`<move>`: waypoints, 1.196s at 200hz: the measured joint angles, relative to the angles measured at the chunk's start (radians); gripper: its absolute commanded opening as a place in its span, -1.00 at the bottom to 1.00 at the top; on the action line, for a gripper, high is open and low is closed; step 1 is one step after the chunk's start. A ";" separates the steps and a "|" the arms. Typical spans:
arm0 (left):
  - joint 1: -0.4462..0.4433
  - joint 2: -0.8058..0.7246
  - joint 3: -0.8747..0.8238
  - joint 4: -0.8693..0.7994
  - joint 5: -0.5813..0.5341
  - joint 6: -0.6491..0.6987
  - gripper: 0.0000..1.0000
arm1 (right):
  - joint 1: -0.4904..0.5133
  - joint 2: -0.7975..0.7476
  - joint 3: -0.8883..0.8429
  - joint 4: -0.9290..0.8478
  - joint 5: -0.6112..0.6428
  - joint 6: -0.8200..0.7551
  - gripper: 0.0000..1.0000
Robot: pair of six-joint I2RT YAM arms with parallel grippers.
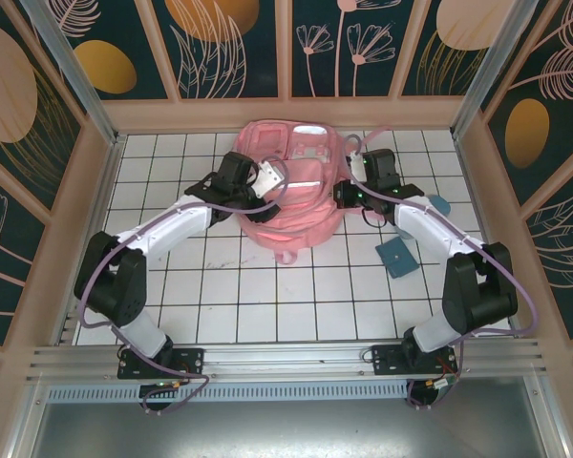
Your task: Pack the student bag
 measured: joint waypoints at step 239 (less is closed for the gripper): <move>-0.003 0.271 0.274 -0.048 0.213 0.103 -1.00 | 0.125 -0.195 -0.220 0.167 0.091 -0.119 -1.00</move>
